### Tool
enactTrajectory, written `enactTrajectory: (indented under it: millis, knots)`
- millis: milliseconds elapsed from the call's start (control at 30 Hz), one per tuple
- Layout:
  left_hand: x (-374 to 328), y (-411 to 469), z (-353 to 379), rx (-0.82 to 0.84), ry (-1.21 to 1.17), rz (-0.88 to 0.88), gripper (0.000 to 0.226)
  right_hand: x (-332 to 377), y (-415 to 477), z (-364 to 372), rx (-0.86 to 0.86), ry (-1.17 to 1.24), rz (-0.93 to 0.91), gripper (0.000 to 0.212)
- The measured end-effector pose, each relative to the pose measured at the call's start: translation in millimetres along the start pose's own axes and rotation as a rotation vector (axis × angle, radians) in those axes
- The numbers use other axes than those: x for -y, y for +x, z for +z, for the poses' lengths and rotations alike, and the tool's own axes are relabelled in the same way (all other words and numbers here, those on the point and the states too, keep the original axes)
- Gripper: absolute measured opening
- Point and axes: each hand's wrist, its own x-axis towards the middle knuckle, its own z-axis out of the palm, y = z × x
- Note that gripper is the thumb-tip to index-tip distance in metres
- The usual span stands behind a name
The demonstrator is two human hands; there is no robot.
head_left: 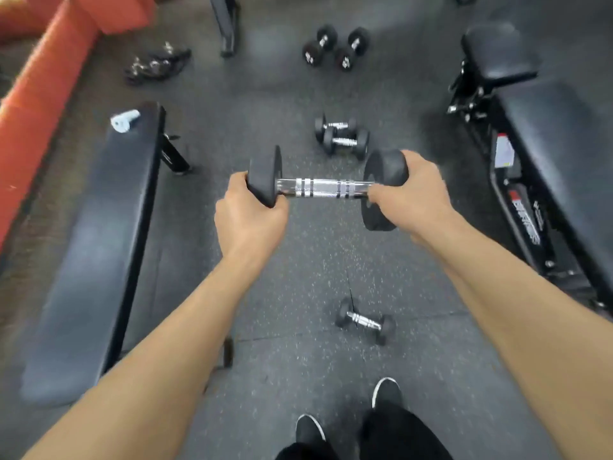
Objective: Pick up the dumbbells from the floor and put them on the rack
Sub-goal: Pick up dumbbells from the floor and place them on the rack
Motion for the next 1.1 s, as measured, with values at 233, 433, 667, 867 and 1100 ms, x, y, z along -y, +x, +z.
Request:
enactTrajectory:
  millis: [233, 433, 667, 867, 1100]
  knots:
    - [-195.7, 41.4, -177.8, -0.32, -0.314, 0.331, 0.044, 241.9, -24.6, -137.1, -0.253, 0.167, -0.609, 0.054]
    - [-265.1, 77.9, -264.9, -0.451, -0.49, 0.492, 0.066, 360.4, -35.6, -176.2, -0.379, 0.26, -0.975, 0.072]
    - [-268.7, 157.9, -315.0, -0.602, -0.606, 0.656, 0.074, 441.9, -5.5, -130.4, -0.436, 0.39, -1.121, 0.074]
    - [-250.5, 284.0, -349.2, -0.54, -0.679, 0.698, 0.081, 516.4, 55.6, -57.7, -0.485, 0.422, -1.152, 0.075]
    - [-233.9, 400.3, -368.5, -0.658, -0.508, 0.732, 0.076, 586.4, 137.0, 11.9, -0.442, 0.407, -1.149, 0.078]
